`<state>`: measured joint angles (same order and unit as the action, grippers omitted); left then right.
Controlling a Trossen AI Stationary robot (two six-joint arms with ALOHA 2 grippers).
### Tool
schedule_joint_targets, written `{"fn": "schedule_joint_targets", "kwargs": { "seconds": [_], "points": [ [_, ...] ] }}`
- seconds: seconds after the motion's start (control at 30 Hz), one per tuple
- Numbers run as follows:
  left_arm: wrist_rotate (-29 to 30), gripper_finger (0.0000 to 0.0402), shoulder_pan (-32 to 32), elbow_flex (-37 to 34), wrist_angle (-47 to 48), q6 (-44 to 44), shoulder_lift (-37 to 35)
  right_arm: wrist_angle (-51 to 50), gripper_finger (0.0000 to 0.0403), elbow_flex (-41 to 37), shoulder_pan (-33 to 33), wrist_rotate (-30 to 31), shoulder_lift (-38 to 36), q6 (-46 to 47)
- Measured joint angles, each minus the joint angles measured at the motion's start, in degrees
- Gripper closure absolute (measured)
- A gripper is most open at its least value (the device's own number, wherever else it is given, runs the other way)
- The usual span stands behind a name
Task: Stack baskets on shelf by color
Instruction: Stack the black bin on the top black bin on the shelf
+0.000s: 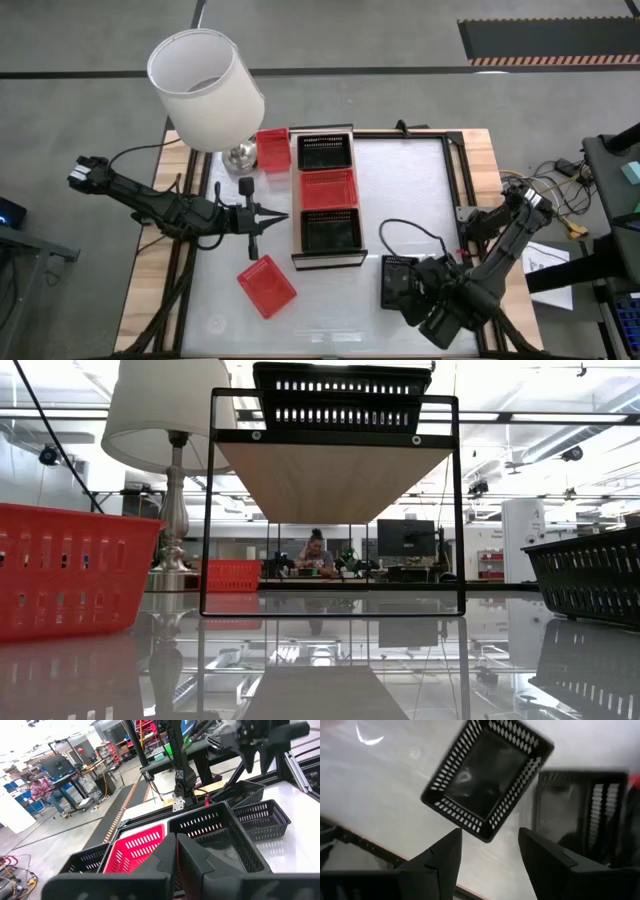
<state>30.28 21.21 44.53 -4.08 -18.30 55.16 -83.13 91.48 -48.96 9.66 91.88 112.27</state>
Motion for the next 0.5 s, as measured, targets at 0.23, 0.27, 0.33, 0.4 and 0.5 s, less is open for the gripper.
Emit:
{"fn": "schedule_joint_targets", "kwargs": {
  "seconds": [0.23, 0.27, 0.33, 0.4, 0.5],
  "points": [
    [0.0, 0.0402, -0.04, -0.04, 0.0, -0.17, 0.0, 7.47, 0.0215, -6.47, 0.23, -1.25, 1.29, 3.72],
    [0.0, 0.0402, -0.04, -0.04, 0.0, -0.32, 0.0, 9.29, 0.0215, -7.35, 0.64, -1.33, 1.39, 3.42],
    [0.0, 0.0402, -0.04, -0.04, 0.02, -0.52, 0.0, 12.29, 0.0215, -8.69, 1.36, -1.14, 1.4, 2.37],
    [0.0, 0.0402, -0.04, -0.04, 0.02, -0.53, 0.0, 13.96, 0.0215, -9.73, 2.18, -1.06, 1.4, 1.86],
    [0.0, 0.0402, -0.04, -0.09, 0.04, -0.59, 0.0, 17.31, 0.0215, -11.57, 2.92, -1.1, 1.4, 1.73]
  ]
}}
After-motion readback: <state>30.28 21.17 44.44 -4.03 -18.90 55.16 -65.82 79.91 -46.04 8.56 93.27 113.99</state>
